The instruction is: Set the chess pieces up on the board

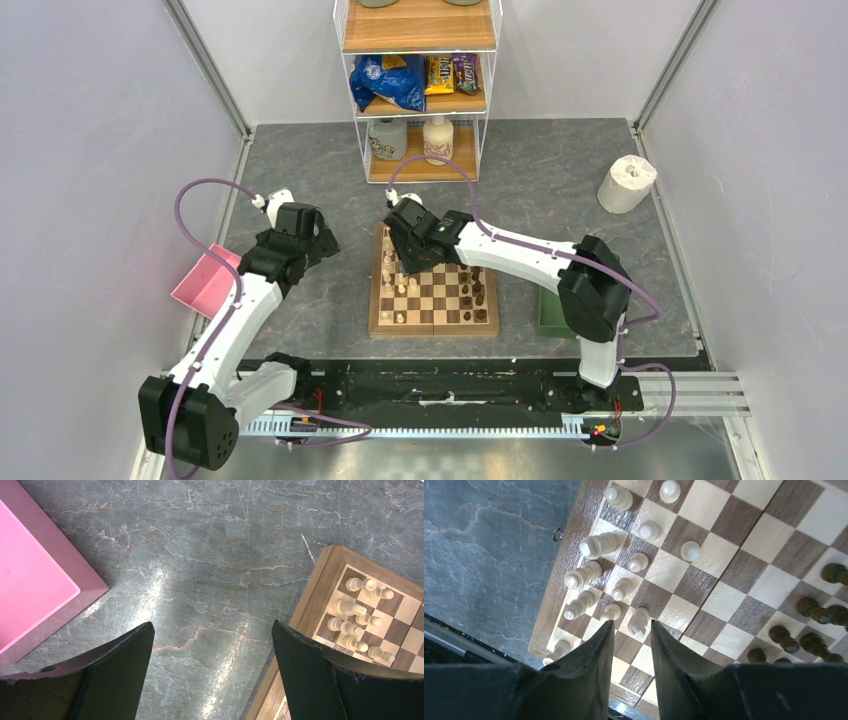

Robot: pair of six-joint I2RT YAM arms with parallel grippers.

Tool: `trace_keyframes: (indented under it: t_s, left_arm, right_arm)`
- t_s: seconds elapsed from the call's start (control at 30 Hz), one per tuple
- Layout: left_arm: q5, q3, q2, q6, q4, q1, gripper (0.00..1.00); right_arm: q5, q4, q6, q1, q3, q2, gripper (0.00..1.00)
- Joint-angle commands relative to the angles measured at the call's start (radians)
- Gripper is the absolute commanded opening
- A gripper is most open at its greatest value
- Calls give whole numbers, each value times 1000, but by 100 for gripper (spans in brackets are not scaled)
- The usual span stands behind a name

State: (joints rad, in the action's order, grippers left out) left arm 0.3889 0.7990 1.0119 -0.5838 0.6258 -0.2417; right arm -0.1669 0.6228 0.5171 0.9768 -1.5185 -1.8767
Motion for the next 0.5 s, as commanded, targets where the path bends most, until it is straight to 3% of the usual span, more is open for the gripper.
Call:
trace_keyframes:
  t_s: [0.0, 0.47]
  left_arm:
    - [6, 0, -9, -28, -26, 5, 95]
    - [5, 2, 1, -28, -27, 5, 95]
  right_arm:
    - [46, 1, 13, 5, -3, -27, 40]
    - [66, 23, 10, 5, 4, -72, 36]
